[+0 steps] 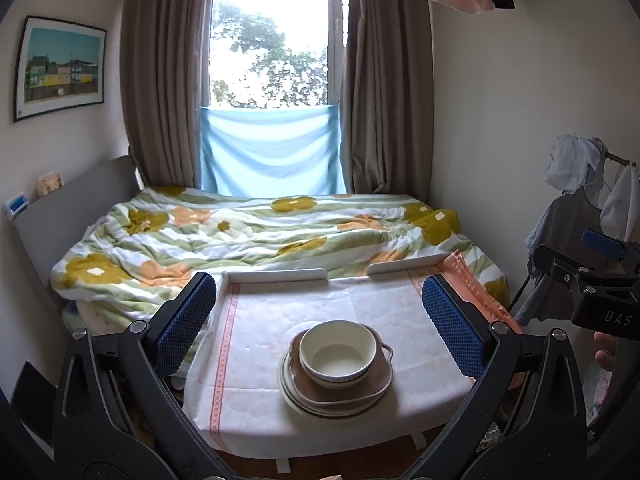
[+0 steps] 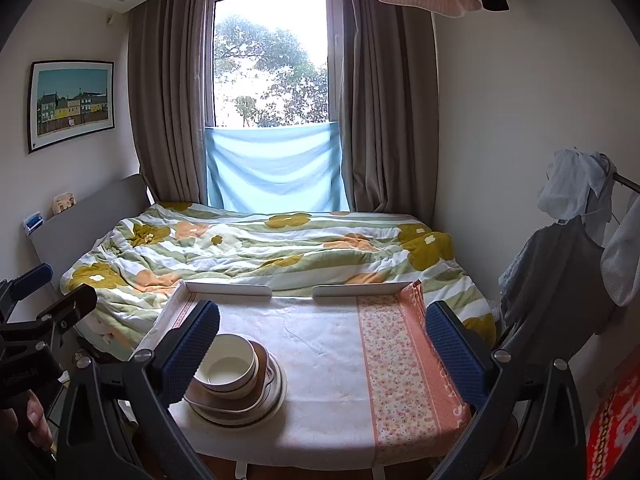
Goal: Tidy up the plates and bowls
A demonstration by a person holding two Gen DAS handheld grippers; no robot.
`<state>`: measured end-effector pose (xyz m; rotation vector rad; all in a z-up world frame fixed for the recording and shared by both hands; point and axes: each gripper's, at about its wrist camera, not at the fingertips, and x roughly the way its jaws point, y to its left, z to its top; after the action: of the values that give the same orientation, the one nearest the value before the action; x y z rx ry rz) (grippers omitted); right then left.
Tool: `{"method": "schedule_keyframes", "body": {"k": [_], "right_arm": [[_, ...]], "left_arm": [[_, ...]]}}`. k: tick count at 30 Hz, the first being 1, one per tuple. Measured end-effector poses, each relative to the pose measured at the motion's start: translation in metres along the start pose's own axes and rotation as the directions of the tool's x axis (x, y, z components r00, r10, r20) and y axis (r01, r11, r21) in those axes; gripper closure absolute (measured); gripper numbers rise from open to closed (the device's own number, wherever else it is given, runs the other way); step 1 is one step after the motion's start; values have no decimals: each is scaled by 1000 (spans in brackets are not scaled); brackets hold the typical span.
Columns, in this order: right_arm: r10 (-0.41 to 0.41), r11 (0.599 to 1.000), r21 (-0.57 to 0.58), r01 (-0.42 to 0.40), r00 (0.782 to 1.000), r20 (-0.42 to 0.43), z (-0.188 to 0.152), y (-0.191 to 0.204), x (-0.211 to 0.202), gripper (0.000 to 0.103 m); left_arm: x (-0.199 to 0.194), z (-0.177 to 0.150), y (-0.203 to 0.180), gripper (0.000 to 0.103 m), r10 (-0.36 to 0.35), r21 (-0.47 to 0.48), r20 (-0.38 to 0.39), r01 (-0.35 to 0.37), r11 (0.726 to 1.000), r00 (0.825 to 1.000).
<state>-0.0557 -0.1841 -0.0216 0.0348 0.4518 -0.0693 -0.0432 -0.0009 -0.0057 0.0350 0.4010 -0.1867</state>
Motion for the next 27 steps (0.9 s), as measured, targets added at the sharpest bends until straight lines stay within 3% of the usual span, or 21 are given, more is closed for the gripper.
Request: {"method": "schedule_keyframes", "body": {"k": [27], "right_arm": [[7,1000,-5,-7,1000,30,10,3,20,1]], "left_arm": [[10,6,5,0,36,-8,27,-35,999,999]]}}
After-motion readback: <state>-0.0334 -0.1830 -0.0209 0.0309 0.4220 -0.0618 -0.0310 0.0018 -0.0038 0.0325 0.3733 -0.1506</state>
